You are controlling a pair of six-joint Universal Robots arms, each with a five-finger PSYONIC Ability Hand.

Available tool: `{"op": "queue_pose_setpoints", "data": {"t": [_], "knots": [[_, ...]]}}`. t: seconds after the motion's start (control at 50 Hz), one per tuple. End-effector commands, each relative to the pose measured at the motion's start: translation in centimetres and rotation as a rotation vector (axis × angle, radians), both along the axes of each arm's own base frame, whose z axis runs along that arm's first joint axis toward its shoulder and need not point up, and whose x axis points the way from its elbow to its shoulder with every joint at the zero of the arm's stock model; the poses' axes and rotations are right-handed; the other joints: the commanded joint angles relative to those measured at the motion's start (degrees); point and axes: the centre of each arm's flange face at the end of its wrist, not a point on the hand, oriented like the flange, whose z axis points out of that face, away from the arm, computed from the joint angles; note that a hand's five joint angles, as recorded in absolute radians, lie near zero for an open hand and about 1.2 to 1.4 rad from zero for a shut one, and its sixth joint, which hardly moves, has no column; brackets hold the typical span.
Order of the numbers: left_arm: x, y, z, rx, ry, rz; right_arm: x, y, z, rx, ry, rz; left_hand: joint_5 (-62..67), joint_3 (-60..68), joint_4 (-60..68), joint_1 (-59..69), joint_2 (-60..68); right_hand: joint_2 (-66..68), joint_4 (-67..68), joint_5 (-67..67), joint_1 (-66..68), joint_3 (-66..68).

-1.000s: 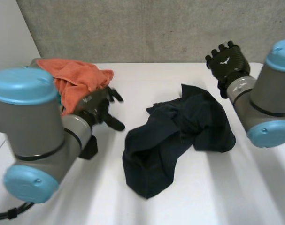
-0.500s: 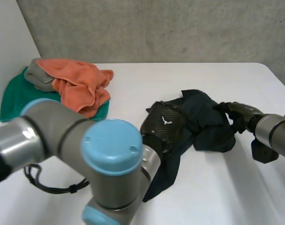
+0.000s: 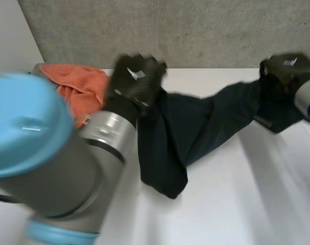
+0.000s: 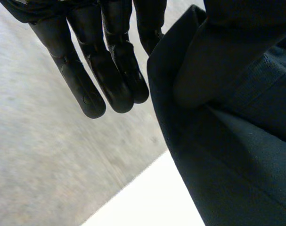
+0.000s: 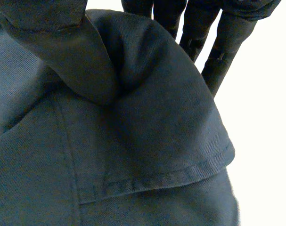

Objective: Fold the laundry.

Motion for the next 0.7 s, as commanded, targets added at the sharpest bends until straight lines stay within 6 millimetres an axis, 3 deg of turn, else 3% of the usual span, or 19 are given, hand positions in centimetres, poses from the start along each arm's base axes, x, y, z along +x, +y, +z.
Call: {"op": "queue_pose_setpoints", "data": {"t": [0.02,0.14,0.16,0.22,0.3,0.34,0.36,0.42,0.48,0.58,0.66,0.7], "knots": [[4.3,-0.1,3.7,0.045,0.218,0.039,0.2,2.0,6.8,-0.273,0.189,0.028,14.11,11.92,11.42,14.17,11.48,13.94,11.70,14.74,18.32,13.78],[4.8,-0.3,0.8,0.176,0.179,0.008,3.3,2.5,7.0,-0.395,0.281,0.196,14.11,11.92,11.42,14.17,11.48,13.94,11.70,14.74,18.32,13.78],[5.0,-0.7,-0.3,0.219,0.172,0.012,4.6,2.2,6.2,-0.424,0.307,0.237,14.11,11.92,11.42,14.17,11.48,13.94,11.70,14.74,18.32,13.78],[5.3,-1.9,-2.6,0.290,0.159,0.045,6.0,1.0,4.4,-0.446,0.342,0.252,14.11,11.92,11.42,14.17,11.48,13.94,11.70,14.74,18.32,13.78],[5.6,-4.6,-7.1,0.418,0.129,0.120,8.6,-1.2,-1.2,-0.416,0.367,0.302,14.11,11.92,11.42,14.17,11.48,13.94,11.70,14.74,18.32,13.78],[5.6,-5.1,-7.9,0.434,0.117,0.134,9.5,-1.7,-3.2,-0.405,0.365,0.321,14.11,11.92,11.42,14.17,11.48,13.94,11.70,14.74,18.32,13.78],[5.6,-5.6,-8.3,0.440,0.115,0.145,10.4,-2.3,-4.8,-0.416,0.354,0.334,14.11,11.92,11.42,14.17,11.48,5.84,3.60,6.64,10.22,5.68],[6.5,-8.1,-8.7,0.431,0.127,0.203,11.8,-2.7,-6.4,-0.455,0.330,0.337,14.11,11.92,11.42,14.17,11.48,-29.80,-32.04,-29.00,-25.42,-29.96],[7.6,-10.4,-8.7,0.414,0.149,0.257,12.2,-3.0,-6.3,-0.497,0.258,0.300,14.11,11.92,11.42,14.17,11.48,-56.06,-58.30,-55.26,-51.68,-56.22],[8.1,-12.1,-7.8,0.377,0.171,0.283,11.0,-2.9,-5.5,-0.404,0.094,0.219,14.11,11.92,11.42,14.17,11.48,-56.06,-58.30,-55.26,-51.68,-56.22],[7.8,-12.5,-8.3,0.382,0.166,0.281,9.2,1.0,-1.3,-0.244,0.008,0.231,14.11,11.92,11.42,14.17,11.48,-56.06,-58.30,-55.26,-51.68,-56.22],[7.6,-12.6,-8.6,0.385,0.163,0.276,8.5,2.3,-0.8,-0.171,0.014,0.235,14.11,11.92,11.42,14.17,11.48,-56.06,-58.30,-55.26,-51.68,-56.22]]}}
